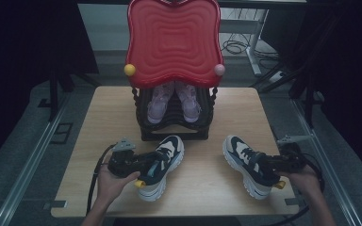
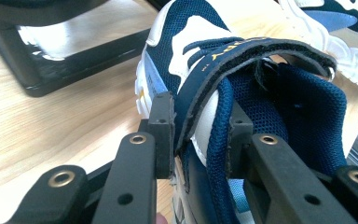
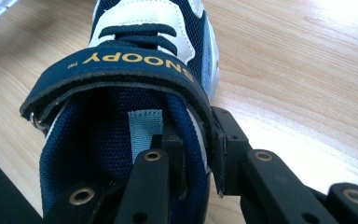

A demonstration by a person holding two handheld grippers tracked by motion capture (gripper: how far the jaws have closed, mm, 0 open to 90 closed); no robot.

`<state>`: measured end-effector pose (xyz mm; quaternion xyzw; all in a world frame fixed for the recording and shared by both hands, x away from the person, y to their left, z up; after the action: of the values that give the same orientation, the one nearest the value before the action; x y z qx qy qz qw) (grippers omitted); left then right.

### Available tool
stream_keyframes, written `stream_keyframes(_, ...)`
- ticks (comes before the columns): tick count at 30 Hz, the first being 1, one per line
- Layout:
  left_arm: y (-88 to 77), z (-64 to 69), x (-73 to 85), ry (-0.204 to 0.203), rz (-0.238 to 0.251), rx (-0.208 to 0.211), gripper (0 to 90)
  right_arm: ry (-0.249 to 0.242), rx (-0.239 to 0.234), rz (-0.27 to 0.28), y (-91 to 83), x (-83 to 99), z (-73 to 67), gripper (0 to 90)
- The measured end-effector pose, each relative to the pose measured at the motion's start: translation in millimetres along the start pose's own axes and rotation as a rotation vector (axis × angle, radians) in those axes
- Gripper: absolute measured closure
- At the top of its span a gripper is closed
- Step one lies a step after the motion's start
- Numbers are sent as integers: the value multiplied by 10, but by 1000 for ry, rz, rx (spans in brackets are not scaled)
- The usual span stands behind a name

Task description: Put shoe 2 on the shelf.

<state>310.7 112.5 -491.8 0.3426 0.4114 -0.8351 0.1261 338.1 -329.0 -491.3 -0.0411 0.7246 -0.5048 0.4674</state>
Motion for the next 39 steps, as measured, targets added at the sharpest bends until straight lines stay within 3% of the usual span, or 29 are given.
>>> stream_keyframes(7,-151,-149,23,-29,30,-17,714,5,-1,10,50,-58,4,774)
stream_keyframes(18,-422,-367,95,-87,94,-34,714,75,-4,70,106,-85,23,773)
stream_keyframes(28,-752,-601,87,-156,214,-51,714,155,6,154,142,-140,74,771)
stream_keyframes(39,-951,-816,57,-214,296,-50,714,204,6,210,225,-184,116,769)
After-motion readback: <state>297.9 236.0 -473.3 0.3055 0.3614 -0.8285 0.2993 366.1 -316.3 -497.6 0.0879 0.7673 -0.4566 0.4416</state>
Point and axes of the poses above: each handheld gripper's, and its own axes: y roughly forward along the jaws, x roughly out of its underside, z roughly to its right, the point moved 7 cm from there along y, roughly forward along the jaws, and after that the axes turned 13 degrees about -y, right-handed, at the moved point
